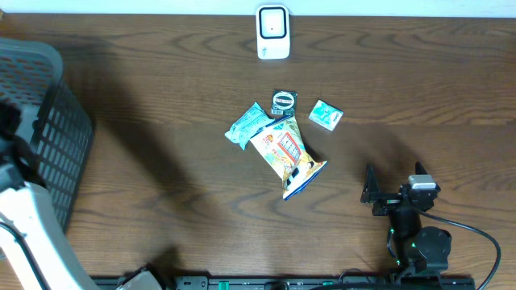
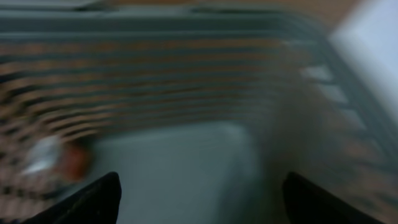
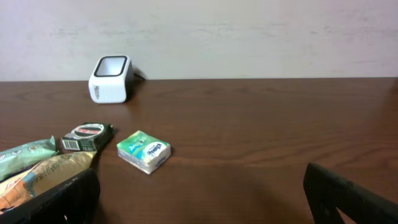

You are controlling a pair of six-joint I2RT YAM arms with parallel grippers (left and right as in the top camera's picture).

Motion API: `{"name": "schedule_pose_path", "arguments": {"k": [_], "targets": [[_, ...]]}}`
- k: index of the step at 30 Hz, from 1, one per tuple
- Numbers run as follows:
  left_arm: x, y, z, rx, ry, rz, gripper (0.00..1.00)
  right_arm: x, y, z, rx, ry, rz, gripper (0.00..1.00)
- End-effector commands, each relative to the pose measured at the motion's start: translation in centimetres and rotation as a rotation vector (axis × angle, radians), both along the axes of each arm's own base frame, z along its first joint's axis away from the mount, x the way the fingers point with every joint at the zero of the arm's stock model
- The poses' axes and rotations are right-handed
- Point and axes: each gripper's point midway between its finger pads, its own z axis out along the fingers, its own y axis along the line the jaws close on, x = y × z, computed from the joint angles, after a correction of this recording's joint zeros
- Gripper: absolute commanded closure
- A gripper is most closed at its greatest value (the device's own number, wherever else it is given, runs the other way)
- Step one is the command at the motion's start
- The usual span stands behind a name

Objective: Scan the item barcode
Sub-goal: 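Lower the left gripper into the basket toward the orange tissue pack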

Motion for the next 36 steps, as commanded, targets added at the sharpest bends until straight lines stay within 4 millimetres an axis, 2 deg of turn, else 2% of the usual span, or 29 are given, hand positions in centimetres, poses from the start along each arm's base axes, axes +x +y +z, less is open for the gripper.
{"name": "schedule_pose_path", "arguments": {"k": [1, 5, 9, 12, 15, 19, 27, 31, 36], "targets": [[-5.3, 5.0, -4.2, -0.030, 0.204, 0.239, 0.18, 0.0, 0.2, -0.1, -0.012, 0.002, 0.007, 0.01], [-9.3, 7.1, -9.9, -0.183, 0.370, 0.339, 0.18, 0.0, 0.2, -0.1, -0.012, 0.002, 0.007, 0.01], [-12.1, 7.5, -14.4, -0.315, 0.519, 0.369, 0.18, 0.0, 0.2, -0.1, -0.012, 0.002, 0.007, 0.01], [-13.1, 7.7, -17.1, -0.388, 0.594, 0.371, 0.18, 0.0, 0.2, -0.1, -0.011, 0.002, 0.007, 0.01], [-12.8, 8.1, -18.9, -0.413, 0.618, 0.368, 0.18, 0.0, 0.2, -0.1, -0.012, 0.002, 0.007, 0.01], [-11.9, 9.4, -19.8, -0.383, 0.634, 0.325, 0.18, 0.0, 0.2, -0.1, -0.012, 0.002, 0.007, 0.01], [-10.2, 12.5, -18.7, -0.255, 0.621, 0.229, 0.17, 0.0, 0.2, -0.1, -0.012, 0.002, 0.007, 0.01], [-9.7, 12.8, -20.1, -0.291, 0.598, 0.158, 0.18, 0.0, 0.2, -0.1, -0.011, 0.002, 0.007, 0.01], [-10.8, 13.1, -22.1, -0.340, 0.623, 0.173, 0.18, 0.0, 0.2, -0.1, -0.012, 0.002, 0.007, 0.01]]}}
